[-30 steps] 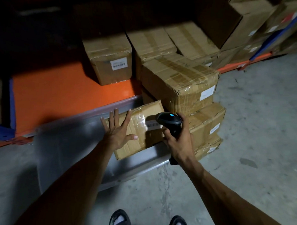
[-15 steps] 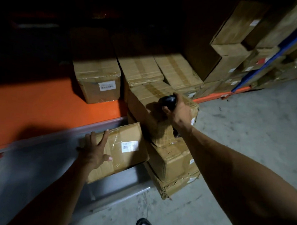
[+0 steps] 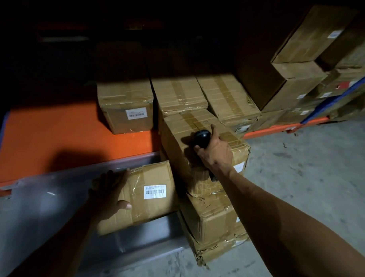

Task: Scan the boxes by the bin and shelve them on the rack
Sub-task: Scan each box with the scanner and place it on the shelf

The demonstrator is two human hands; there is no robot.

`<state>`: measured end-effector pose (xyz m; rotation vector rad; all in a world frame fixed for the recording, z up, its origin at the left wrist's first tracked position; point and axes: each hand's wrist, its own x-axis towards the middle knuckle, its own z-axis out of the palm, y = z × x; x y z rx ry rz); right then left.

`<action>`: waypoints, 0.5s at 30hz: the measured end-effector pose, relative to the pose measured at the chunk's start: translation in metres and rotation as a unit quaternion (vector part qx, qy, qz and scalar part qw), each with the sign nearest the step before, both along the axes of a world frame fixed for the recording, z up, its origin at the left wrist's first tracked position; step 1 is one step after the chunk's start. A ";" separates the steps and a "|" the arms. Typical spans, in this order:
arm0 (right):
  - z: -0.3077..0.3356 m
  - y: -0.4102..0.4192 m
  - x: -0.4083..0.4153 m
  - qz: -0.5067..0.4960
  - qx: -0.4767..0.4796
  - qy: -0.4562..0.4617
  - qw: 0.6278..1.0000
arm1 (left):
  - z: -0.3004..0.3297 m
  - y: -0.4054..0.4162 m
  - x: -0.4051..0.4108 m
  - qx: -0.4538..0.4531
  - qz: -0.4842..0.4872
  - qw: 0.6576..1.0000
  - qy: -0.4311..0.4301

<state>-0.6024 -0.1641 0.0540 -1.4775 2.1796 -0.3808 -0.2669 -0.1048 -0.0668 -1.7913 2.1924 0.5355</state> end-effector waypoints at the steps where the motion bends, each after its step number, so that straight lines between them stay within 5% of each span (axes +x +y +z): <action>1: 0.001 0.001 0.000 -0.001 0.002 -0.006 1.000 | 0.001 0.001 0.000 0.001 -0.004 1.000 0.000; 4: 0.007 0.011 0.003 -0.001 -0.039 0.017 0.999 | 0.003 0.001 0.001 0.006 0.011 1.000 0.028; 10: -0.013 0.056 0.057 0.117 -0.305 0.028 0.945 | -0.001 0.010 0.009 0.021 0.030 0.993 0.114; 12: -0.036 0.067 0.082 0.140 -0.276 -0.013 0.951 | -0.004 0.016 0.014 0.002 0.058 0.988 0.142; 15: -0.078 0.066 0.109 0.054 -0.090 -0.119 0.987 | -0.007 0.028 0.021 -0.085 0.097 0.971 0.201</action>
